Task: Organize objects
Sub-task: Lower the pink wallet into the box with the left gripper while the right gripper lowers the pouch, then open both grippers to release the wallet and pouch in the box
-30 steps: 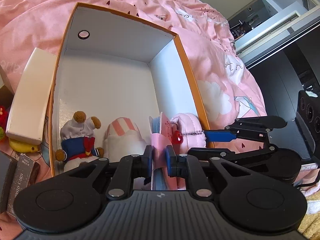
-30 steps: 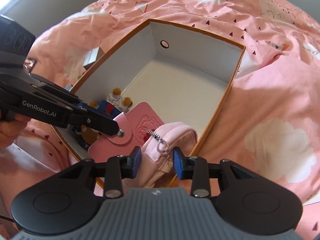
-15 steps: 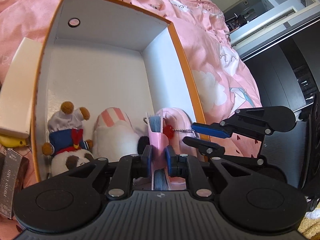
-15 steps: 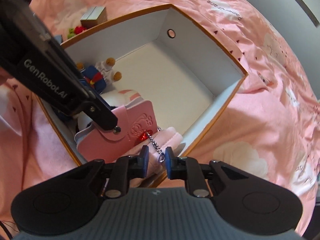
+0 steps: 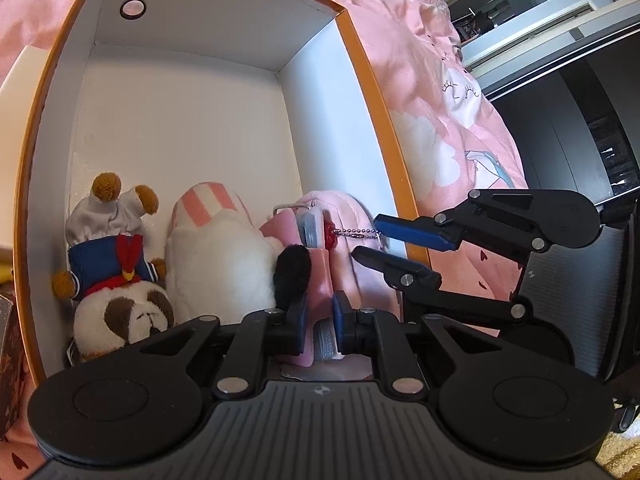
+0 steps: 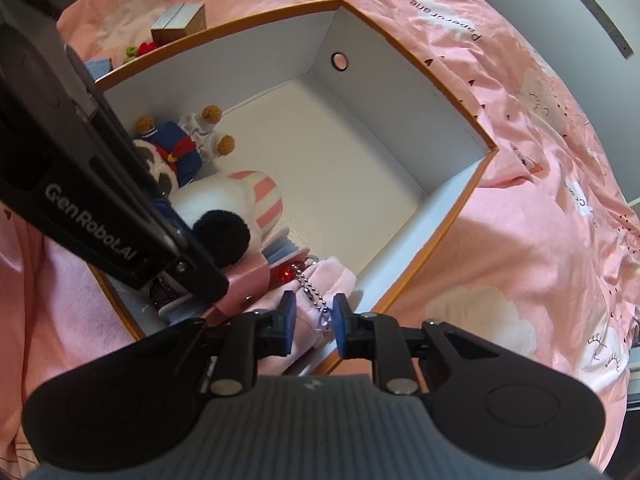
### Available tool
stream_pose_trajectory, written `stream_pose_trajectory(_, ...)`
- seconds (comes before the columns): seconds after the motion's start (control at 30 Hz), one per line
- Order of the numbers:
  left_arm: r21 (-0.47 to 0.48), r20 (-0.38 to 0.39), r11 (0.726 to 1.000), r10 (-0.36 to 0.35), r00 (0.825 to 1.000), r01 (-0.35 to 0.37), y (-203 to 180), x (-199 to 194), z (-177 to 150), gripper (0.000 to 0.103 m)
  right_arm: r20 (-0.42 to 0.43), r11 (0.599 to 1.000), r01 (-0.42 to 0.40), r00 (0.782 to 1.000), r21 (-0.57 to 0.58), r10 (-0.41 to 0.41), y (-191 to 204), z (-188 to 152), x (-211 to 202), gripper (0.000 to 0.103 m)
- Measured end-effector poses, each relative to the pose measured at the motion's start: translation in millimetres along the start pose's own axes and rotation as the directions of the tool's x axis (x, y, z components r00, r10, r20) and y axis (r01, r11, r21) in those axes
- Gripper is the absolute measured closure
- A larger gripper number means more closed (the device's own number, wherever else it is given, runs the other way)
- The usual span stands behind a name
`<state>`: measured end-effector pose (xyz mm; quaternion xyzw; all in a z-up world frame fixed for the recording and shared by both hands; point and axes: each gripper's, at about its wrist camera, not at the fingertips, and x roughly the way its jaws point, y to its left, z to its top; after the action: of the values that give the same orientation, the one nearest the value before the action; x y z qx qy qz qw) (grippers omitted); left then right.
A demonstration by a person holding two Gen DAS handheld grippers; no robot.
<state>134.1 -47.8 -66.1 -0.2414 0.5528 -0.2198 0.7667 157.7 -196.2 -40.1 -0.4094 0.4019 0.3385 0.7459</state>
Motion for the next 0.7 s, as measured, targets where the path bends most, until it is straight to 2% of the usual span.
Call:
stream_pose_trajectory(0.17,0.047,0.041,0.999,-0.005,0.999,0.003,-8,-13,0,0.074,0.046,0.997,0.01,0.999,0.071,-0.013,-7,-2,-17,0.08)
stream_pose_trajectory(0.33,0.066,0.084,0.998,-0.016,0.996,0.01,-6,-29,5,0.074,0.049,0.991,0.0,0.999,0.135,-0.007,-14,-1,-28,0.08)
stream_pose_trajectory(0.47,0.047,0.098,0.999,-0.015,0.995,0.01,0,-34,11,0.074,0.036,0.982,-0.055,0.998,0.183,0.049,-18,-3,-31,0.08)
stream_pose_trajectory(0.6,0.027,0.077,0.999,-0.024,0.997,0.022,3,-30,12,0.074,0.031,0.977,-0.108,0.994,0.183,0.104,-13,-3,-32,0.08)
stream_pose_trajectory(0.7,0.032,0.084,0.999,0.0,0.996,-0.003,3,-28,9,0.074,0.008,0.98,-0.118,0.993,0.162,0.118,-6,-1,-25,0.08)
